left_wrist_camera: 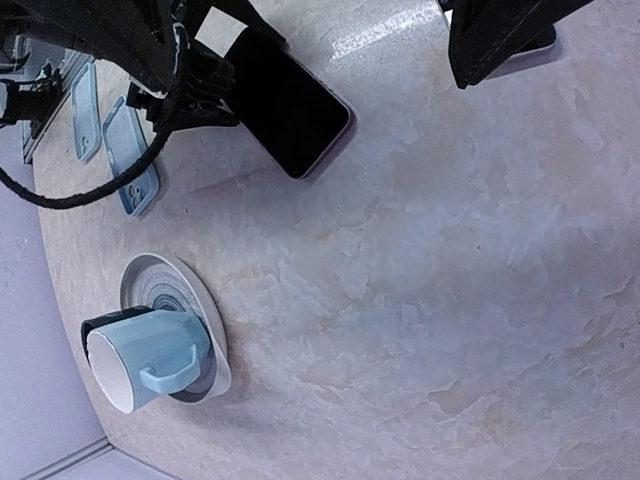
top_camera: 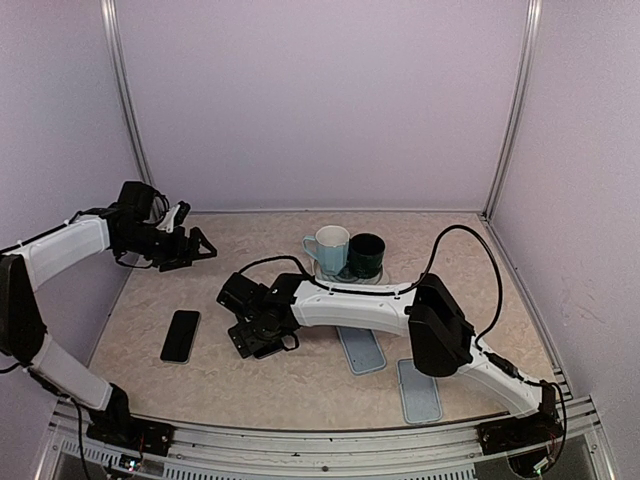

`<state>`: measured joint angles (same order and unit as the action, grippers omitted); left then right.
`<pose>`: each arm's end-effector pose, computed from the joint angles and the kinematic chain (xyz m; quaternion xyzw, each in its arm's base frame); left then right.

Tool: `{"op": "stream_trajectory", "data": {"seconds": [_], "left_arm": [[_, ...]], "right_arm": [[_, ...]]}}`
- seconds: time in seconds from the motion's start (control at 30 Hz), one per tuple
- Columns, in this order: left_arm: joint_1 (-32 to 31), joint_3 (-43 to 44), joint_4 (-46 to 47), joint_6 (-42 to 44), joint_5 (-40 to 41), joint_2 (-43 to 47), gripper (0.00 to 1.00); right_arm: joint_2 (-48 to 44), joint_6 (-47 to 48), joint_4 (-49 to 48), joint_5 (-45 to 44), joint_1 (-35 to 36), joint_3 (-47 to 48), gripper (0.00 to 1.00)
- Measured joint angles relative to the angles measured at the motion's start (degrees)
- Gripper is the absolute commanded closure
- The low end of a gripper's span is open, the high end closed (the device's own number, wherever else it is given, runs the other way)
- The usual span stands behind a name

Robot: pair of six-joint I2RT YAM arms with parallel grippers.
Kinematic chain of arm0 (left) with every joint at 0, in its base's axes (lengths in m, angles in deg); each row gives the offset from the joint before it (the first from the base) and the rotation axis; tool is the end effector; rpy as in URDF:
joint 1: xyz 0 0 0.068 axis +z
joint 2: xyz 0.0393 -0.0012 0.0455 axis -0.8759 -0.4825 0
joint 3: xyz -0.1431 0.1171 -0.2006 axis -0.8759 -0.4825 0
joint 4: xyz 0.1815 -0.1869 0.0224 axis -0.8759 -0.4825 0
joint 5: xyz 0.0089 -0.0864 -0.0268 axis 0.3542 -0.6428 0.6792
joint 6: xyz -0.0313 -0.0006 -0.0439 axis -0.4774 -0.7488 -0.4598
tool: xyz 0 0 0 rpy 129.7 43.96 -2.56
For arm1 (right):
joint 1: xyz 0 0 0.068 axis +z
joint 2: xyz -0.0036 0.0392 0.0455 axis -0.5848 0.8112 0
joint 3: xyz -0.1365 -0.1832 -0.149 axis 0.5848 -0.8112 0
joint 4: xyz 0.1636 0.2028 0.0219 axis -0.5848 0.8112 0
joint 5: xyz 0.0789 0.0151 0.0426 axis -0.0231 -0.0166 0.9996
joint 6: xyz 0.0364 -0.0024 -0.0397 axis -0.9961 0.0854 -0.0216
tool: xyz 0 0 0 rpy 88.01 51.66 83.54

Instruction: Put the phone into the phone case

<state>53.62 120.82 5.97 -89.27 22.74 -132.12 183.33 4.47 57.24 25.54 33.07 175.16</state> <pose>0.2963 -0.0563 0.2645 0.0545 0.9198 -0.2789 0.2706 0.2055 0.5058 0.1383 -0.2705 0.9273 0.0933 0.2415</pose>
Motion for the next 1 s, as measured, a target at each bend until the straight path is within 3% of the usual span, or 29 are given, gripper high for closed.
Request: {"op": "stream_trajectory", "data": {"seconds": [0.23, 0.5, 0.7, 0.87, 1.0], "left_arm": [[-6.73, 0.0, 0.0, 1.62, 2.99, -1.68, 0.1], [-9.84, 0.02, -0.04, 1.97, 4.94, -7.3, 0.1], [-11.32, 0.02, 0.0, 2.08, 4.28, -7.85, 0.1], [-11.8, 0.04, 0.02, 1.99, 2.34, -10.05, 0.09], [-12.09, 0.04, 0.04, 1.79, 1.03, -11.8, 0.09]], "right_arm": [[-7.48, -1.27, -1.36, 1.09, 0.02, -12.26, 0.34], [-11.15, 1.05, -2.14, 2.05, 0.02, -18.12, 0.55], [-13.86, 1.9, -4.04, 1.31, 0.11, -22.58, 0.57], [-22.36, 2.54, -12.79, -0.17, 0.42, -37.88, 0.59], [-24.68, 2.97, -17.66, -0.42, 0.42, -42.69, 0.59]]}}
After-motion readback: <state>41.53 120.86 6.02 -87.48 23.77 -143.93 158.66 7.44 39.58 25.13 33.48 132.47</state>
